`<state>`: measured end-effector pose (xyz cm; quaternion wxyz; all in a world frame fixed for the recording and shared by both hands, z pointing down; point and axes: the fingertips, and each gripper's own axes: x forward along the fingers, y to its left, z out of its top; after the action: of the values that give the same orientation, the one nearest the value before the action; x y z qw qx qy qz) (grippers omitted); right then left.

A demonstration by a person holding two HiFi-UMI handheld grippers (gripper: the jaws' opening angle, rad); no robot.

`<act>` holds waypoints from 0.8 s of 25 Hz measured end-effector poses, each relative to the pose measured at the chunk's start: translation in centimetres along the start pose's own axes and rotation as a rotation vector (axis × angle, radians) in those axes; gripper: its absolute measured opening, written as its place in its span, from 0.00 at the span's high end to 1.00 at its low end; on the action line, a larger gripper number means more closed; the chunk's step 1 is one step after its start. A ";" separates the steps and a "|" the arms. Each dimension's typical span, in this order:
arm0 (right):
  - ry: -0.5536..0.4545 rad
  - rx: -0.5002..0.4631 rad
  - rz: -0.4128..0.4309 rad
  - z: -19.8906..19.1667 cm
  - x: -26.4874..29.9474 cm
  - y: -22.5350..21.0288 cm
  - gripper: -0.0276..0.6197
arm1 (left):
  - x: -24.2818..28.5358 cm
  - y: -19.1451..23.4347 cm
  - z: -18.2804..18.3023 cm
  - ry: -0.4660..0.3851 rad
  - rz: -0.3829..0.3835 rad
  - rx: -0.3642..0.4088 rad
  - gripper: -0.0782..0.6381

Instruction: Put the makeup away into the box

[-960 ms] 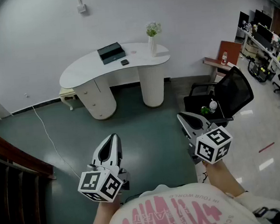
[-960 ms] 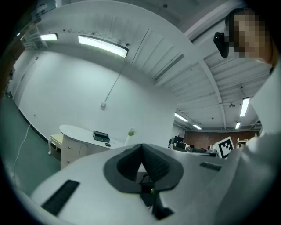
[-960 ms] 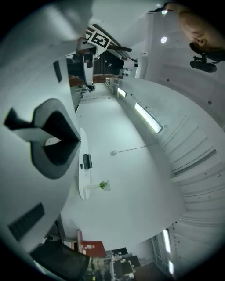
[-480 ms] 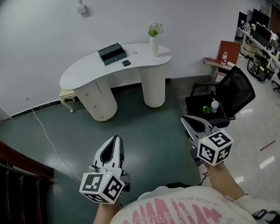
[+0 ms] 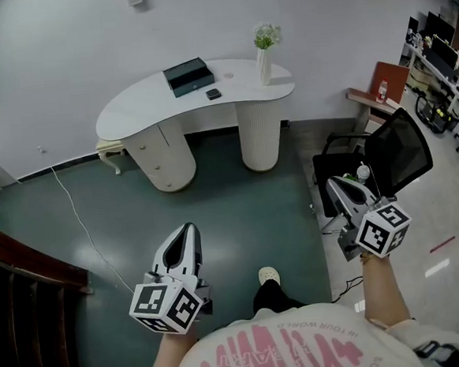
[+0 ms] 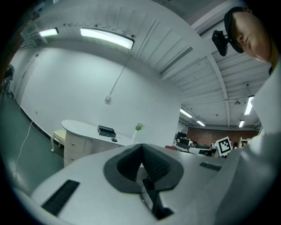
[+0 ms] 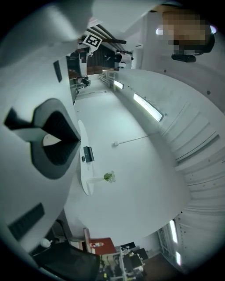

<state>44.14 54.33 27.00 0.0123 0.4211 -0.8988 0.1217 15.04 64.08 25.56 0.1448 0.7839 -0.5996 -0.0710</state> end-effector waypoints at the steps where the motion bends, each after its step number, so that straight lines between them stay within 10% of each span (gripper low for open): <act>1: -0.006 -0.011 0.017 0.8 1.1 -0.7 0.95 | 1.2 0.4 0.3 -0.001 0.006 -0.001 0.89; 11: 0.029 -0.137 0.163 8.5 13.7 -4.8 0.95 | 15.1 1.9 5.0 -0.079 0.008 -0.053 0.89; 20: 0.114 -0.100 0.254 5.5 20.7 -5.6 0.95 | 21.0 3.2 3.5 -0.066 0.031 -0.060 0.89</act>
<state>35.49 34.03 25.44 0.0688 0.2953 -0.9475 0.1012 16.80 42.60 24.53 0.1494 0.7672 -0.6136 -0.1123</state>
